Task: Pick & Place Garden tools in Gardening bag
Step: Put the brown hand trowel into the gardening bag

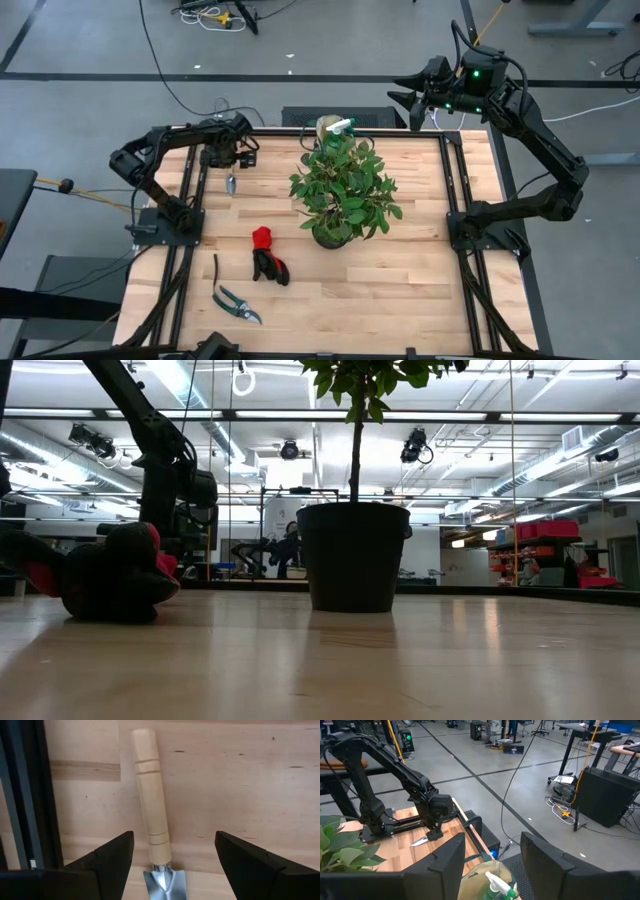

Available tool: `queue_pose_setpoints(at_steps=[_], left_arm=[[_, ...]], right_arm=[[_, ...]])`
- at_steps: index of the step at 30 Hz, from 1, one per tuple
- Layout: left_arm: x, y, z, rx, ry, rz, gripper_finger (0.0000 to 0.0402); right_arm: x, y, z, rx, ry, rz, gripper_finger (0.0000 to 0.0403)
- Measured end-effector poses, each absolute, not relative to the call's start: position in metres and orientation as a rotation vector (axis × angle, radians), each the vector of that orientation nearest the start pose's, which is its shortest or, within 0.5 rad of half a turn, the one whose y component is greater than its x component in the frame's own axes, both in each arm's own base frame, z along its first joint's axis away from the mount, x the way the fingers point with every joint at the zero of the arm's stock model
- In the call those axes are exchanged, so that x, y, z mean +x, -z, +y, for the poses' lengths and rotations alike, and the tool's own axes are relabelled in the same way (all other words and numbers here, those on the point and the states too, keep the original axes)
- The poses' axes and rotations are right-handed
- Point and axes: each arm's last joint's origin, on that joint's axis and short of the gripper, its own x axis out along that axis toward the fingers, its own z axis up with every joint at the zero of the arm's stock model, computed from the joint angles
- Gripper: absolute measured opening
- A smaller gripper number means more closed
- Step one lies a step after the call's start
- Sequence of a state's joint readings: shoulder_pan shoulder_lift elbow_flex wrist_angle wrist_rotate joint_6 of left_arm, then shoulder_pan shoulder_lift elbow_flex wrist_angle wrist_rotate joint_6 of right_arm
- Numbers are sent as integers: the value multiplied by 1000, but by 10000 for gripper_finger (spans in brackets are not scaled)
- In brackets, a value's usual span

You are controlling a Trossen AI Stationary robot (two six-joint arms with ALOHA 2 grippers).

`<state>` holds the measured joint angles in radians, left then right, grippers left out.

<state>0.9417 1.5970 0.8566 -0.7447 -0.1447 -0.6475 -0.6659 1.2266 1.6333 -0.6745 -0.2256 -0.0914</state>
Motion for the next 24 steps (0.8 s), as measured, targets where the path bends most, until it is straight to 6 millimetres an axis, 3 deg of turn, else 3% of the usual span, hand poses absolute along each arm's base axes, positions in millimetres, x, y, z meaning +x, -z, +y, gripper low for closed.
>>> queue_pose_setpoints(at_steps=[24], left_arm=[[148, -149, 215, -1048, -1435, 1069, 288]], right_arm=[[181, -478, -134, -9, 420, 271, 194]])
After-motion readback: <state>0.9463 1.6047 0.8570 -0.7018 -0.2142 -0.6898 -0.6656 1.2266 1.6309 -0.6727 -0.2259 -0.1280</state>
